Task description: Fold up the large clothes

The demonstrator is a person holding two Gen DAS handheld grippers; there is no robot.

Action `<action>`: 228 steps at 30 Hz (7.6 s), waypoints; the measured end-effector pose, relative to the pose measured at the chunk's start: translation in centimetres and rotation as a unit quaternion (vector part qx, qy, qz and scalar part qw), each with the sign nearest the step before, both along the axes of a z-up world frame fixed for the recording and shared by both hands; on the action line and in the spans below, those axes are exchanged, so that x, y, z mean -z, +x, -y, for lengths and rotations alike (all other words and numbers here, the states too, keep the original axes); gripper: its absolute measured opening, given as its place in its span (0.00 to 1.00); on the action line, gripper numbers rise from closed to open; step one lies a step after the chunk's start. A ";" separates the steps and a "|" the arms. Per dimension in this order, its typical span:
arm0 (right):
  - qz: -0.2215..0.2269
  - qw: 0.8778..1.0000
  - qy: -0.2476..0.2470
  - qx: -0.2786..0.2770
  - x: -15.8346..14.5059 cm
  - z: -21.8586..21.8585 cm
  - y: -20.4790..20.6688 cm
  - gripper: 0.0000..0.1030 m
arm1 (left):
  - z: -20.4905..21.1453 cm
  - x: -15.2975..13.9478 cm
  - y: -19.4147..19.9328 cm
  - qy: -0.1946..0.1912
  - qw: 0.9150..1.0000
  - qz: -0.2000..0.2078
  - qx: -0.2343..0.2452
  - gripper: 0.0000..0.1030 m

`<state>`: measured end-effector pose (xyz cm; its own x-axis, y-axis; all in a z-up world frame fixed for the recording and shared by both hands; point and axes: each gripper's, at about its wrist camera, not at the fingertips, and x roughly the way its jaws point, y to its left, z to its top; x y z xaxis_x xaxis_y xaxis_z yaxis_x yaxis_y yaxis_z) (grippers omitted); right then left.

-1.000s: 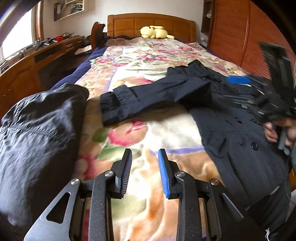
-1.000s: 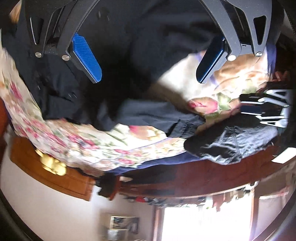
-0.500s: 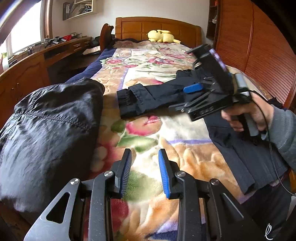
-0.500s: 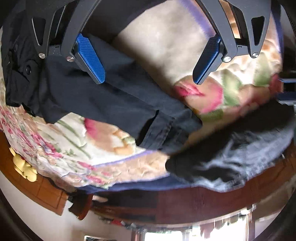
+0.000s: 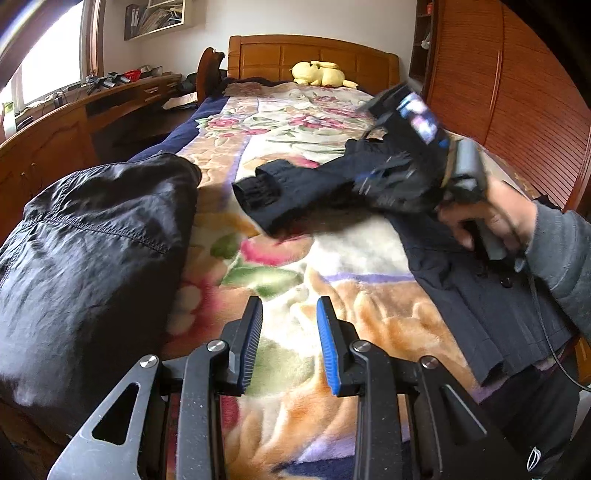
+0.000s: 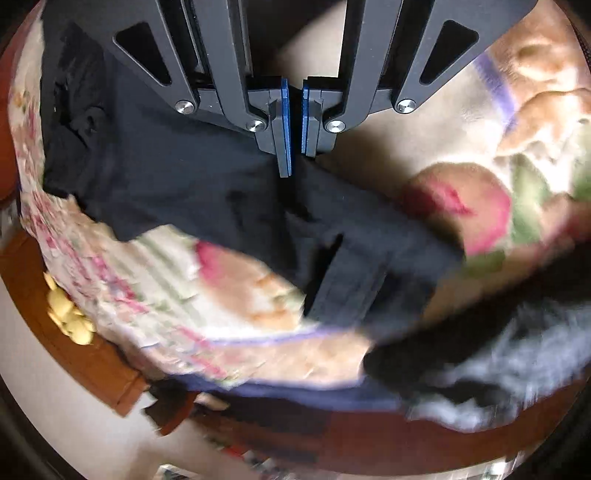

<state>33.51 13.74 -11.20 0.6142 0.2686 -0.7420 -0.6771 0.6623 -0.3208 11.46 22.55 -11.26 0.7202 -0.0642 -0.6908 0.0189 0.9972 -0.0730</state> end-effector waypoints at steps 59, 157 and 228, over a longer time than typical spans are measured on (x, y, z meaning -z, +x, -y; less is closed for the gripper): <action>-0.084 0.979 0.124 0.140 -1.2 25.5 -11.4 0.44 | 16.4 -1.8 0.0 -0.025 0.994 0.012 0.102 0.30; 0.012 0.891 0.035 0.452 -2.7 60.4 -4.6 0.54 | 29.0 -1.6 8.6 0.003 0.986 0.000 0.170 0.30; -0.001 0.975 0.104 0.196 -13.1 38.5 -20.5 0.51 | 28.0 -2.2 6.3 -0.017 0.988 0.006 0.151 0.30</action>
